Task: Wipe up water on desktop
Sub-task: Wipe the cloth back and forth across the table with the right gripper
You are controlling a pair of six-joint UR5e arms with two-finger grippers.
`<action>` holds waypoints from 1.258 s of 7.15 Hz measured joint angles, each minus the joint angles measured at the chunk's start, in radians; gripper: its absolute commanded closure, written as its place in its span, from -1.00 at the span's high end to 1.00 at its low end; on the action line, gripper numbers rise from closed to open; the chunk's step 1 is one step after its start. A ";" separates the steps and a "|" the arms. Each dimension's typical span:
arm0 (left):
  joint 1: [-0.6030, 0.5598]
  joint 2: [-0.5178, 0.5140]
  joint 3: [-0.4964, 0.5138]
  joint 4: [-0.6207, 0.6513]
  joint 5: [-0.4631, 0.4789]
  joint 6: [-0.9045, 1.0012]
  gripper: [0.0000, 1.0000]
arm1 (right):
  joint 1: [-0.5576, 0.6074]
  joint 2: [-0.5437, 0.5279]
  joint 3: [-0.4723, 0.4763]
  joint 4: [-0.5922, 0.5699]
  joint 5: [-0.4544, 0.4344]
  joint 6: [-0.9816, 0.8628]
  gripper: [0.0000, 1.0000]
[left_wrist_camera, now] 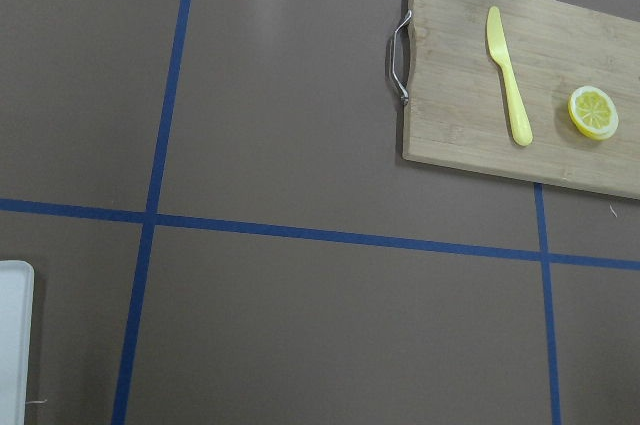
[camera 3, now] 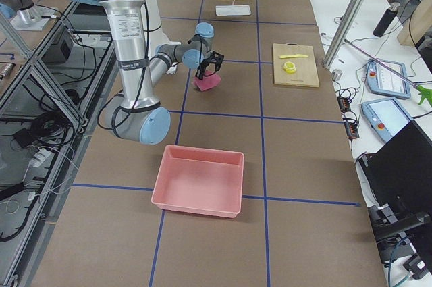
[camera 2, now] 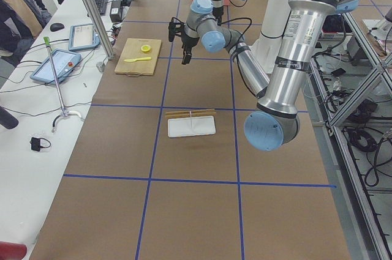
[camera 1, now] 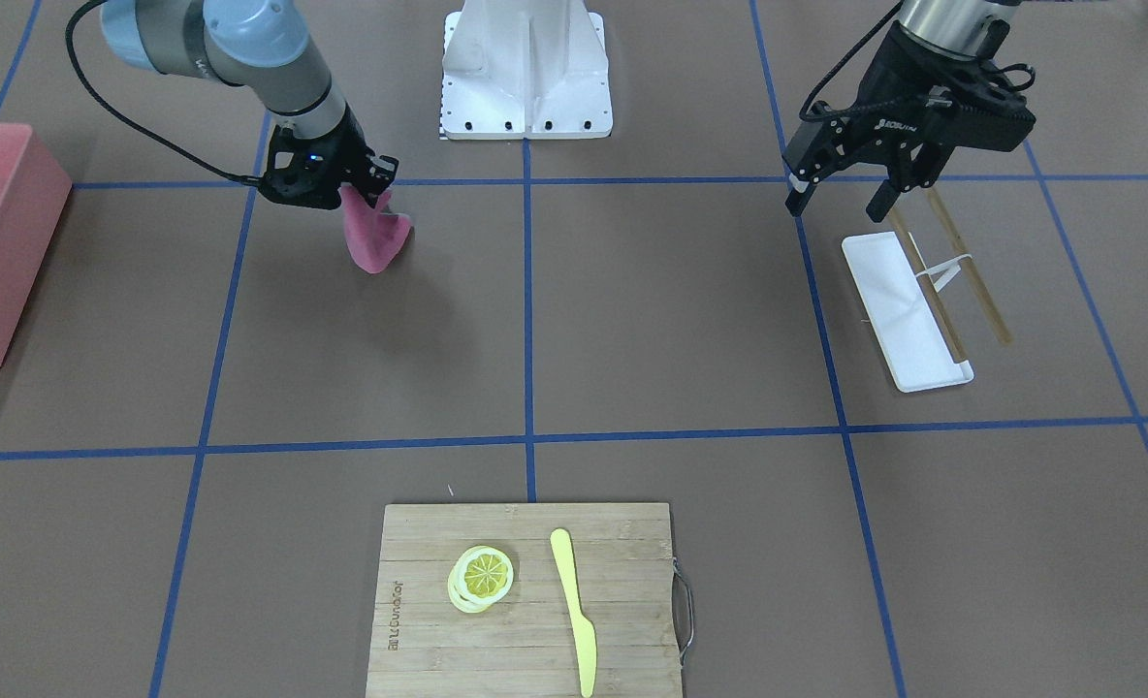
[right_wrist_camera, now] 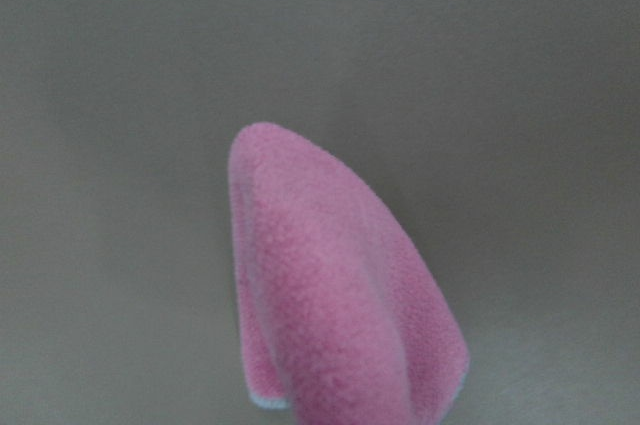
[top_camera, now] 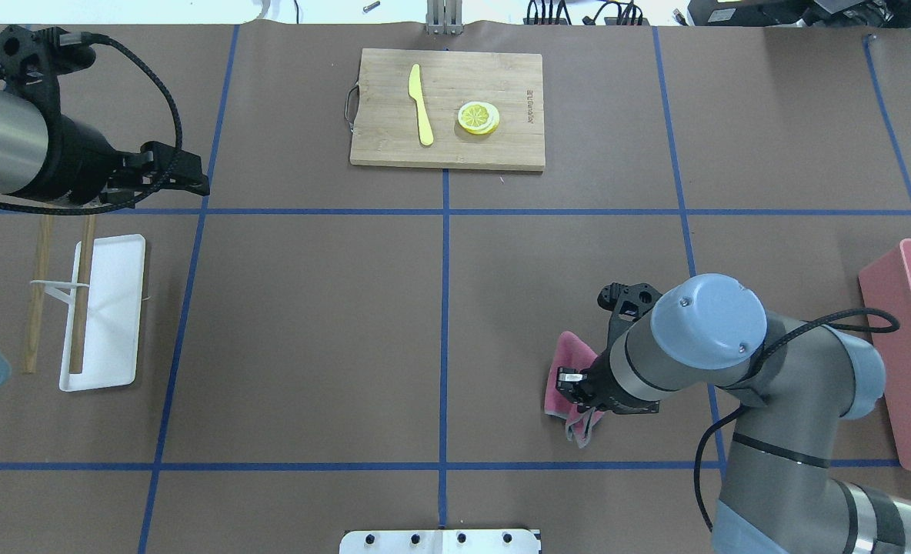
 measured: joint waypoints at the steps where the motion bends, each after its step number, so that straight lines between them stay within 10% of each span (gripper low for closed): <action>1: -0.017 0.024 -0.007 0.001 -0.001 0.031 0.96 | 0.056 -0.069 0.001 0.002 0.044 -0.088 -1.00; 4: -0.088 0.105 -0.011 0.004 -0.027 0.163 0.96 | 0.165 -0.177 -0.011 0.000 0.104 -0.285 -1.00; 9: -0.194 0.153 0.014 0.003 -0.095 0.287 0.96 | 0.071 0.288 -0.274 -0.008 0.117 -0.047 -1.00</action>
